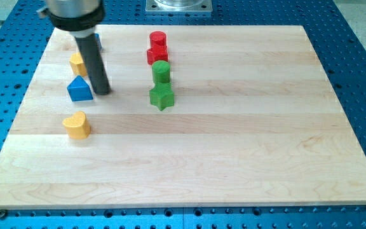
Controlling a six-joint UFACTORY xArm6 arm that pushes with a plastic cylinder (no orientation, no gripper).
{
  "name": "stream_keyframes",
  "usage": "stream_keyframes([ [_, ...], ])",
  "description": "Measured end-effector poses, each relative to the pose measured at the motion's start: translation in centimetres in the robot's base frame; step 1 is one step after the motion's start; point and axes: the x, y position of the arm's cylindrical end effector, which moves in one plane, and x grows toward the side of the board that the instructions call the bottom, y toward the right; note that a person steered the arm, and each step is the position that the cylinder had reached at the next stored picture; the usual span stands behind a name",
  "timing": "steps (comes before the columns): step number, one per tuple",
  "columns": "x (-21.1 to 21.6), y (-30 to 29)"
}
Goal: Push the heart to the triangle
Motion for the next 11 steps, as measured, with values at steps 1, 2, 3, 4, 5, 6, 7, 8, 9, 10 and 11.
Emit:
stream_keyframes([
  [1, 1.4, 2.0],
  [2, 5.9, 5.0],
  [3, 10.1, 1.7],
  [4, 10.5, -2.7],
  [5, 11.9, -4.6],
  [6, 13.3, -6.8],
  [7, 11.6, -6.8],
  [8, 11.7, -9.1],
  [9, 10.5, -10.3],
  [10, 10.4, -5.9],
  [11, 10.2, -2.6],
])
